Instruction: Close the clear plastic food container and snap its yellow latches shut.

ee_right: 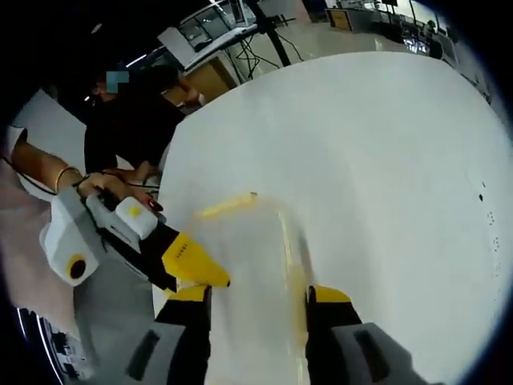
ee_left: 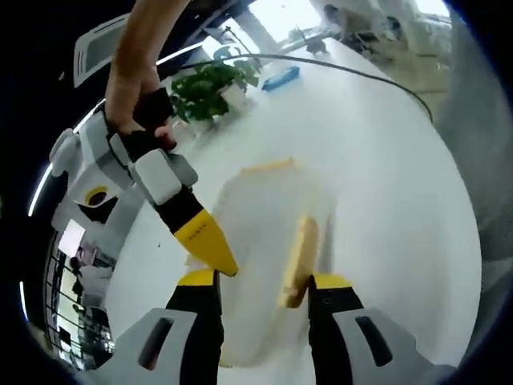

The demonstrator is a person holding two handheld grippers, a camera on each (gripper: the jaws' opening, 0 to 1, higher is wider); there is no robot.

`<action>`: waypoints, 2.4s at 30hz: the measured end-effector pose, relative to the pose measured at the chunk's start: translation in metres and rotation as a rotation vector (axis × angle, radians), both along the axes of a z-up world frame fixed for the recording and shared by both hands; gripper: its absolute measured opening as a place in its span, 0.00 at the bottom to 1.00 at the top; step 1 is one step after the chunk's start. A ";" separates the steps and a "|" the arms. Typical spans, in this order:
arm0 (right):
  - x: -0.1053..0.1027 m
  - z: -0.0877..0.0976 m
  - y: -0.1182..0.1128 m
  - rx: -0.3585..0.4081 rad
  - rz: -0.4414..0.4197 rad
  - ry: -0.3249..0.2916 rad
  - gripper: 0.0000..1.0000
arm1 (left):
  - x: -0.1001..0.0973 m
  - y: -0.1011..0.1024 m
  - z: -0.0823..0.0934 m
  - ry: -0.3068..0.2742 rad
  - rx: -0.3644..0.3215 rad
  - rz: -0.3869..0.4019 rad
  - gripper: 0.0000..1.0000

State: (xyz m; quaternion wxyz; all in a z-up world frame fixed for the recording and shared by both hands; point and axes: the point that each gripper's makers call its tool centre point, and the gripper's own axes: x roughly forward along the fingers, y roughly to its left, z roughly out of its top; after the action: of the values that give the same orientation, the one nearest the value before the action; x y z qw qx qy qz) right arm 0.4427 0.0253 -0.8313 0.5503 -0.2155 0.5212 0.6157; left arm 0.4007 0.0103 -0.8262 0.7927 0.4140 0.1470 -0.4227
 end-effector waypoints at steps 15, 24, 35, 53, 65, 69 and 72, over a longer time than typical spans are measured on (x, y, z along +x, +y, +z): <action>-0.002 0.004 0.003 0.055 -0.058 -0.105 0.52 | -0.001 0.000 0.002 -0.007 -0.025 -0.029 0.40; 0.005 0.010 0.001 0.074 -0.151 -0.219 0.56 | -0.007 -0.003 0.000 0.021 -0.012 -0.068 0.53; 0.011 0.032 -0.006 0.149 -0.355 -0.326 0.58 | -0.009 0.002 0.028 0.018 -0.089 -0.047 0.52; 0.005 0.012 -0.014 0.097 -0.310 -0.324 0.56 | -0.010 -0.007 0.028 0.199 -0.143 -0.148 0.31; 0.007 0.015 -0.016 0.096 -0.166 -0.316 0.55 | -0.015 -0.004 0.015 0.210 -0.098 -0.194 0.27; 0.009 0.012 -0.015 0.096 -0.122 -0.281 0.55 | -0.013 -0.004 0.015 0.218 -0.111 -0.194 0.26; 0.005 0.010 -0.014 0.112 -0.105 -0.222 0.52 | -0.013 -0.004 0.015 0.221 -0.118 -0.194 0.26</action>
State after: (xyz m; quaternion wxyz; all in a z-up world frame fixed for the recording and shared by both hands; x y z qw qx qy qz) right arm 0.4478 0.0117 -0.8217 0.6473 -0.2238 0.4322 0.5866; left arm 0.3877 0.0065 -0.8115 0.7501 0.3298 0.1672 -0.5483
